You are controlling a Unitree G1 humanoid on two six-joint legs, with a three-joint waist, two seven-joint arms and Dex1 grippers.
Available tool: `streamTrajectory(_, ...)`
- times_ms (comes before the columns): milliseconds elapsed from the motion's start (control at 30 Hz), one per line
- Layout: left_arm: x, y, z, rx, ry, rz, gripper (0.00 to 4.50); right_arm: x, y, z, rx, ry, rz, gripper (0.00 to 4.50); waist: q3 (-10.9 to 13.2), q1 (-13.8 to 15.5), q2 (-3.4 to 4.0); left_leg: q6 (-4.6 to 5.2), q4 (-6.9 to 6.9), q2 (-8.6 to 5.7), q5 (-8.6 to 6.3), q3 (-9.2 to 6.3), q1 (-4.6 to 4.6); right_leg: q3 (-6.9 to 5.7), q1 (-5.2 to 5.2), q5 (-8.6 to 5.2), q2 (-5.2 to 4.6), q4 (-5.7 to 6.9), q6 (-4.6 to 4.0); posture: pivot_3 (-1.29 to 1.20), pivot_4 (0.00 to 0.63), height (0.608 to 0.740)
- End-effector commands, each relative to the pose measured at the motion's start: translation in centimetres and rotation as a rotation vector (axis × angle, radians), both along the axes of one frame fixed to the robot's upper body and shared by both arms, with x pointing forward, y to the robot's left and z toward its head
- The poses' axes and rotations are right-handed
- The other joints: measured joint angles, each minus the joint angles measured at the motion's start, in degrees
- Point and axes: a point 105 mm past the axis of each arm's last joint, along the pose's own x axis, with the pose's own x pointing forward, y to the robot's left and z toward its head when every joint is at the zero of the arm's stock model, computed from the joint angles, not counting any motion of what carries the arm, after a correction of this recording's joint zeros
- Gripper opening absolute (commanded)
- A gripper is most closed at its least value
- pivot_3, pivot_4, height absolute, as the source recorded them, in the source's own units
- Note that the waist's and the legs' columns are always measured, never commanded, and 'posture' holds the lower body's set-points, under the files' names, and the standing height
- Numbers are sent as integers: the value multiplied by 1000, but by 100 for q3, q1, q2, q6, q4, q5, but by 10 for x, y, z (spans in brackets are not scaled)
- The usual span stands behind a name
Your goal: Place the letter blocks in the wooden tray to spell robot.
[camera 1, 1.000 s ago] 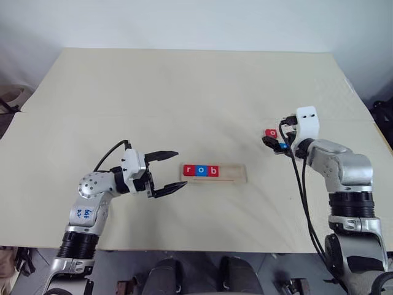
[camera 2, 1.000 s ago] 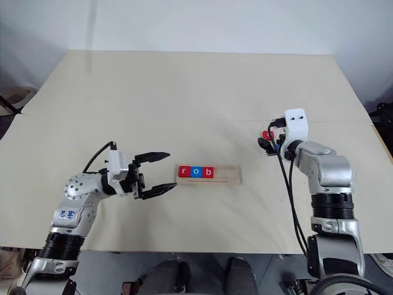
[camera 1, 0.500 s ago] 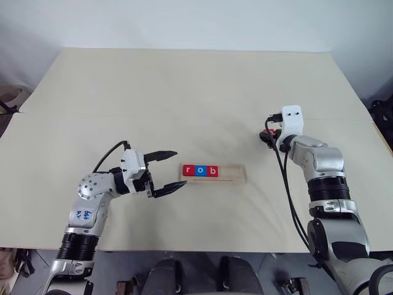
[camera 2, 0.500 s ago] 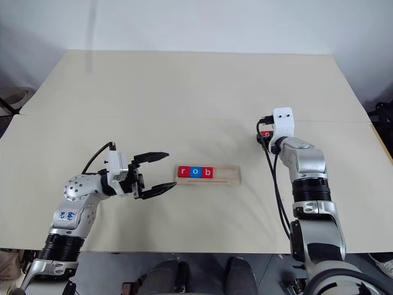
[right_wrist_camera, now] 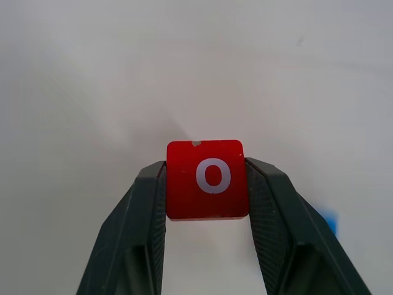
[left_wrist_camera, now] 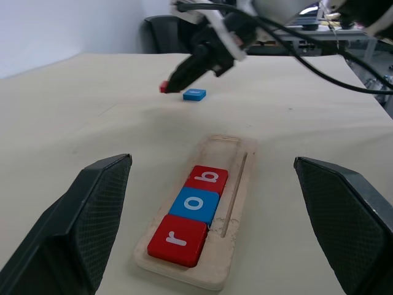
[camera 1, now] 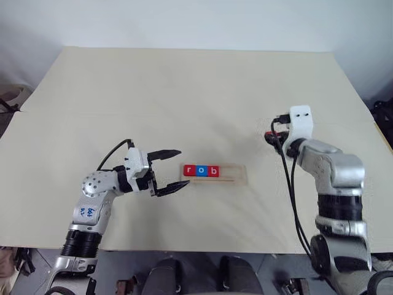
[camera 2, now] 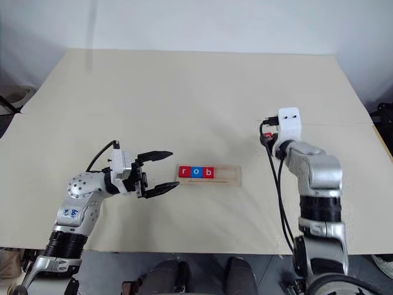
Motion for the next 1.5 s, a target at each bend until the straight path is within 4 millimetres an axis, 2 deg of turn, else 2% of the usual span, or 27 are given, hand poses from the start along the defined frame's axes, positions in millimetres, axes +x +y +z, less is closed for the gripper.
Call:
streamTrajectory(33, 0, -2, 3, -4, -15, -28, 4500, -30, 7, 7, -3, -19, 8, 1448, 0, 2, 0, 0, 0, 0, 0, 2, 0, 1, -1, 0, 0, 0, 0, 0, 150, 740)
streamTrajectory(167, 1, -2, 3, 2, -10, -45, 4500, -60, 12, -9, 43, 29, -31, 1448, 0, 5, 0, 0, 0, 2, 0, 1, 0, 1, -3, 0, 2, 1, 0, 0, 150, 740)
streamTrajectory(367, 6, -3, 5, 3, -17, -54, 4500, -70, 5, -22, 52, 64, -100, 1448, 0, 0, 0, 0, -2, 0, 0, 3, 1, 5, -6, 0, 2, 1, 0, 0, 150, 740)
streamTrajectory(567, 8, -3, 8, -1, -37, -44, 4500, -65, 5, -19, 49, 61, -72, 3573, 0, -2, 0, 0, -3, -1, 0, 5, 0, 6, -7, 0, 2, 1, 0, 0, 150, 740)
streamTrajectory(633, 8, -1, 9, -2, -40, -35, 4500, -64, 5, -15, 22, 60, 4, 4276, 0, -4, 0, 0, -3, -2, 0, 5, 0, 6, -8, 0, 2, 1, 0, 0, 150, 740)
streamTrajectory(667, 8, -1, 8, -3, -42, -31, 4500, -64, 4, -11, 1, 51, 51, 4461, 0, 1, 0, 1, -3, -2, 0, 5, 0, 6, -8, 0, 2, 0, 0, 0, 150, 740)
streamTrajectory(833, 7, 4, 8, -3, -47, -8, 4500, -64, -6, 4, -142, 2, 339, 4461, 2, 5, -3, 5, -5, -3, -3, 5, 0, 5, -3, 0, 1, -12, 1, 0, 150, 740)
streamTrajectory(1100, 5, 4, 8, -7, -53, 4, 4500, -65, -15, 1, -304, -71, 832, 4461, 4, 8, -7, 5, -8, -2, -2, 8, 2, 1, 5, 3, 3, -31, 5, 0, 150, 740)
streamTrajectory(1233, 3, 3, 9, -6, -56, -5, 4500, -52, -28, -4, -355, -70, 934, 4461, 6, 4, -10, 7, 0, -2, -1, 10, 3, 1, 11, 5, 3, -32, 10, 0, 150, 740)
streamTrajectory(1367, -2, 1, 11, 5, -70, -38, 4500, -41, -44, -15, -446, 9, 1011, 4461, 6, 4, -10, 6, 4, -1, -1, 9, 5, 0, 15, 5, 3, -31, 10, 0, 150, 740)
streamTrajectory(1500, -9, -1, 11, 15, -70, -68, 4500, -39, -43, -23, -443, 75, 1108, 4461, 6, 10, -10, 7, 6, -1, -1, 6, 2, -3, 15, 6, 2, -34, 11, 0, 150, 740)
